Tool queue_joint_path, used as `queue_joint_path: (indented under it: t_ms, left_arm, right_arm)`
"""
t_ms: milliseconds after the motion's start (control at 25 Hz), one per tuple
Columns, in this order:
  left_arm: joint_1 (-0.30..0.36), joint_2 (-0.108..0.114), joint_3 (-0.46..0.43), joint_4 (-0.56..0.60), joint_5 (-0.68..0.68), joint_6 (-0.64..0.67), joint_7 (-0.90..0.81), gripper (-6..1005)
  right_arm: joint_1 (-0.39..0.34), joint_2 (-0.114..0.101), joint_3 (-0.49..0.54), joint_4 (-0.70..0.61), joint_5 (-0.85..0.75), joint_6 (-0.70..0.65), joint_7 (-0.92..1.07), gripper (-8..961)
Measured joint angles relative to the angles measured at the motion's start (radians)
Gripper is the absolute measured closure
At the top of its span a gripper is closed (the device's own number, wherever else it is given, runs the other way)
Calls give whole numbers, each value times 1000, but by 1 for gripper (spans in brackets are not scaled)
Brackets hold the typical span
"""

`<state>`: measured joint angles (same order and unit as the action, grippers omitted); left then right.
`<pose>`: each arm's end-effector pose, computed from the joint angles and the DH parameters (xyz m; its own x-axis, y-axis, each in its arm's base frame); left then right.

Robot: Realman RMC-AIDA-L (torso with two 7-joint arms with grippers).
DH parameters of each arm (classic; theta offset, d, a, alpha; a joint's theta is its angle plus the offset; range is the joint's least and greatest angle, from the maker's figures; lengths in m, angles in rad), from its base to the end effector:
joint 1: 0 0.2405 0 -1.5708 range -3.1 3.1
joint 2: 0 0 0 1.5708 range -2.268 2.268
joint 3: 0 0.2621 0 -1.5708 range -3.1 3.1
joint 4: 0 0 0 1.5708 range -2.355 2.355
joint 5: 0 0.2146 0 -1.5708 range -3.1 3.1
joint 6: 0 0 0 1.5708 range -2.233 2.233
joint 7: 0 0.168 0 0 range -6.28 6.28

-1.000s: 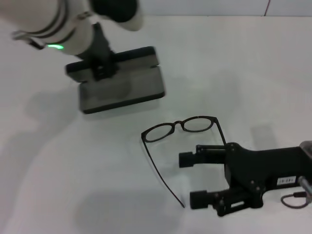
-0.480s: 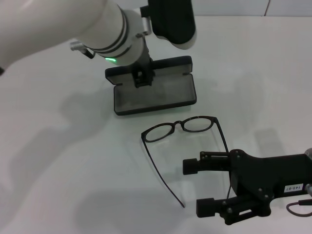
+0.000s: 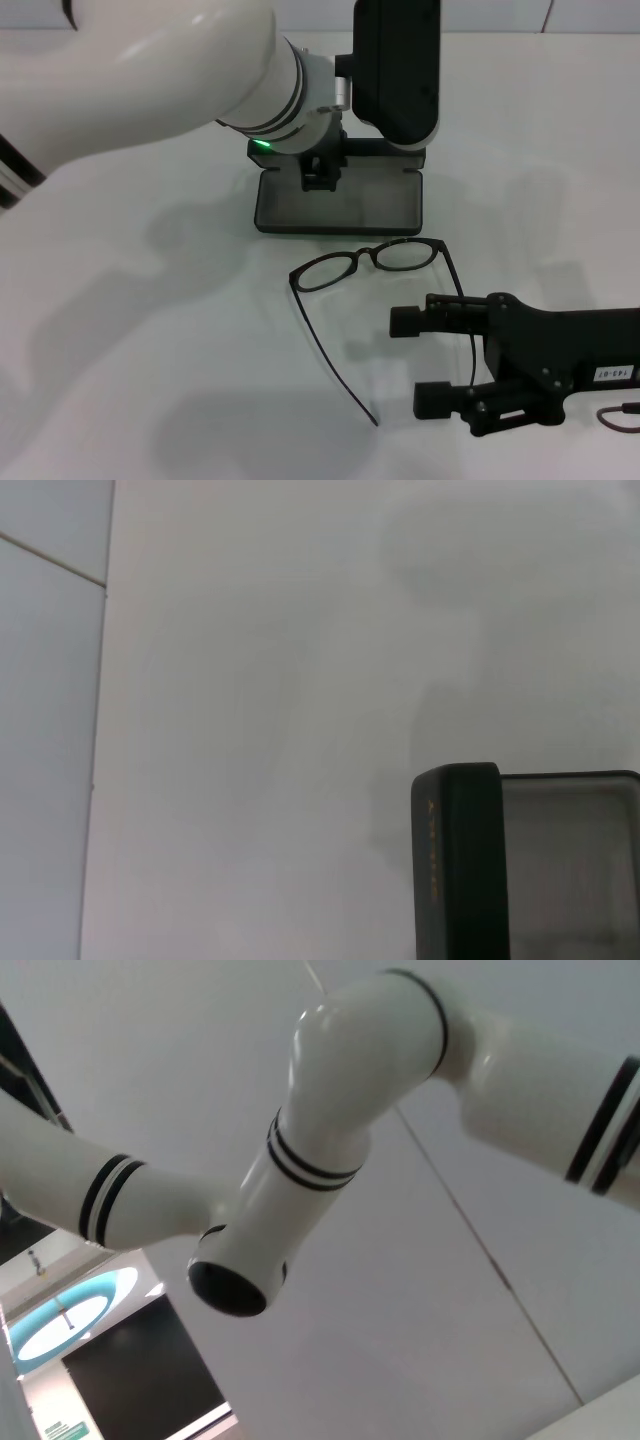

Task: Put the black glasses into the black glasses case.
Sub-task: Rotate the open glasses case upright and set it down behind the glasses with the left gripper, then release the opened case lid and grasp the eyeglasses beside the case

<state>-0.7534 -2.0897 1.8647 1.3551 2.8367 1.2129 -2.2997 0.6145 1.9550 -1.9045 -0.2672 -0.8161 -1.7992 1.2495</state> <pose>-0.1105 0.3932 -0.0896 0.8221 -0.1008 -0.5604 -0.3565 -0.8585 -0.3686 0.1933 0.2676 -0.0619 0.6298 -0.4594 -0.6263 -0.2137 -0.8777 0.4290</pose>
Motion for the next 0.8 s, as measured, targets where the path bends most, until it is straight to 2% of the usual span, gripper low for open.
queue_joint_path:
  t_ms: [600, 800]
  left_arm:
    - [4, -3, 13, -20, 2, -4, -10, 776]
    - [43, -2, 5, 71, 1, 32, -22, 719]
  right_arm:
    - [-31, -6, 38, 6, 1, 0, -3, 170]
    - [-42, -14, 38, 6, 2, 0, -3, 179]
